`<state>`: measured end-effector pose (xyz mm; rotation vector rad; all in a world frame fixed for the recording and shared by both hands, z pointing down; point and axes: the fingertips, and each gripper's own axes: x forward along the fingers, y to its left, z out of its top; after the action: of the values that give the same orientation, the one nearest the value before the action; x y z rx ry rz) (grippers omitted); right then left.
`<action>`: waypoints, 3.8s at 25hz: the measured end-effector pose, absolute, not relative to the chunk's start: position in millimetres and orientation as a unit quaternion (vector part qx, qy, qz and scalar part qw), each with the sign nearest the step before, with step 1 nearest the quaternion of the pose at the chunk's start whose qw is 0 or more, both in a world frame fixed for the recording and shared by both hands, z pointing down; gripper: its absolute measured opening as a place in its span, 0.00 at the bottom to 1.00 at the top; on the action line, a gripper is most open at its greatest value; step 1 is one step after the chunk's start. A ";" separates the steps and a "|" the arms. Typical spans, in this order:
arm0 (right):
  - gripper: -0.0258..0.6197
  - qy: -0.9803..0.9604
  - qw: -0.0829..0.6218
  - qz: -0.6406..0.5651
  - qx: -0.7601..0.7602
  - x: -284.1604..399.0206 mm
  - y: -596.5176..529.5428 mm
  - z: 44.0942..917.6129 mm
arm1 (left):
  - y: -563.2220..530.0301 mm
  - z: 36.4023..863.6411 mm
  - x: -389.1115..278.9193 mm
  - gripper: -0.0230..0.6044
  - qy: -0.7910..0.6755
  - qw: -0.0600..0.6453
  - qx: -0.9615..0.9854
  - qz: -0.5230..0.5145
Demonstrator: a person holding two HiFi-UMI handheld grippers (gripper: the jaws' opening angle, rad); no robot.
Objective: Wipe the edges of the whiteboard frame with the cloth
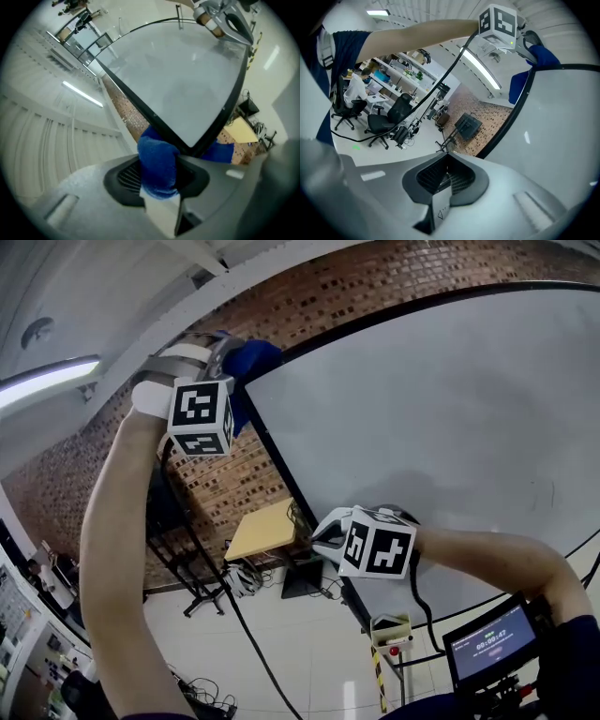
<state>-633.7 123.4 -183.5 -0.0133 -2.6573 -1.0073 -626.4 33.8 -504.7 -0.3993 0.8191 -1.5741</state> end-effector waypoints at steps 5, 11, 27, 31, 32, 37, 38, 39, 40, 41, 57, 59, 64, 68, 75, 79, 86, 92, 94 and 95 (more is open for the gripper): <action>0.05 -0.939 0.119 -0.322 0.008 -614.1 113.7 -195.2 | 27.7 -504.0 -592.6 0.26 0.299 0.626 -0.115 -0.711; 0.05 -0.949 0.115 -0.295 0.019 -593.1 103.7 -193.0 | 16.5 -499.9 -572.1 0.26 0.250 0.635 -0.072 -0.728; 0.05 -0.965 0.112 -0.229 0.055 -421.8 62.3 -182.4 | -20.4 -506.6 -437.3 0.26 0.243 0.609 -0.072 -0.752; 0.05 -0.971 0.110 -0.204 0.053 -424.8 51.8 -169.5 | -31.5 -502.5 -449.3 0.26 0.244 0.594 -0.067 -0.763; 0.05 -0.971 0.111 -0.204 0.055 -424.9 48.0 -164.0 | -33.8 -500.0 -452.8 0.26 0.248 0.590 -0.071 -0.765; 0.05 -0.976 0.088 -0.192 0.044 -411.9 45.9 -154.8 | -41.6 -497.2 -458.3 0.26 0.279 0.581 -0.065 -0.762; 0.06 -0.977 0.083 -0.191 0.044 -402.3 48.4 -155.9 | -40.2 -501.8 -452.1 0.26 0.290 0.585 -0.057 -0.755; 0.05 -0.977 0.079 -0.192 0.047 -390.2 51.0 -156.4 | -37.4 -507.0 -443.4 0.26 0.305 0.590 -0.050 -0.746; 0.06 -0.977 0.076 -0.192 0.050 -377.2 53.6 -156.4 | -33.3 -511.9 -434.2 0.26 0.322 0.593 -0.047 -0.737; 0.06 -0.977 0.073 -0.192 0.053 -364.7 55.9 -156.2 | -28.4 -515.9 -425.7 0.27 0.341 0.593 -0.049 -0.728; 0.06 -0.982 -0.044 -0.137 0.123 -273.7 72.8 -168.0 | 33.4 -472.1 -336.5 0.27 0.483 0.626 -0.183 -0.584; 0.06 -0.979 -0.057 -0.135 0.139 -268.0 87.0 -180.7 | 58.2 -471.0 -330.7 0.28 0.499 0.633 -0.218 -0.550; 0.06 -0.972 -0.082 -0.122 0.182 -247.7 100.3 -180.3 | 88.5 -419.6 -319.1 0.28 0.534 0.610 -0.335 -0.481; 0.06 -0.961 -0.103 -0.112 0.229 -230.3 106.8 -165.8 | 111.3 -350.6 -313.9 0.28 0.545 0.568 -0.423 -0.449; 0.05 -0.940 -0.119 -0.102 0.304 -201.3 182.3 -160.2 | 212.9 -227.9 -299.9 0.29 0.560 0.484 -0.581 -0.339; 0.06 -0.938 -0.085 -0.099 0.322 -192.1 183.6 -124.4 | 218.8 -121.4 -286.1 0.29 0.562 0.409 -0.655 -0.296; 0.06 -0.937 -0.051 -0.060 0.342 -178.6 214.4 -46.3 | 255.0 25.6 -275.3 0.29 0.585 0.200 -0.757 -0.210; 0.06 -0.931 0.000 -0.080 0.356 -170.9 237.3 27.9 | 296.3 100.4 -268.0 0.29 0.597 0.100 -0.776 -0.176; 0.06 -0.931 0.003 -0.085 0.355 -167.2 247.1 45.7 | 309.8 121.3 -266.2 0.29 0.597 0.095 -0.771 -0.198; 0.06 -0.932 0.000 -0.084 0.354 -164.7 251.7 52.0 | 314.8 128.1 -265.9 0.29 0.601 0.093 -0.767 -0.203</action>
<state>-164.7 251.7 52.0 1.1110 -2.9267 -0.2625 -265.9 314.8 128.1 -2.2770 1.7845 -0.6037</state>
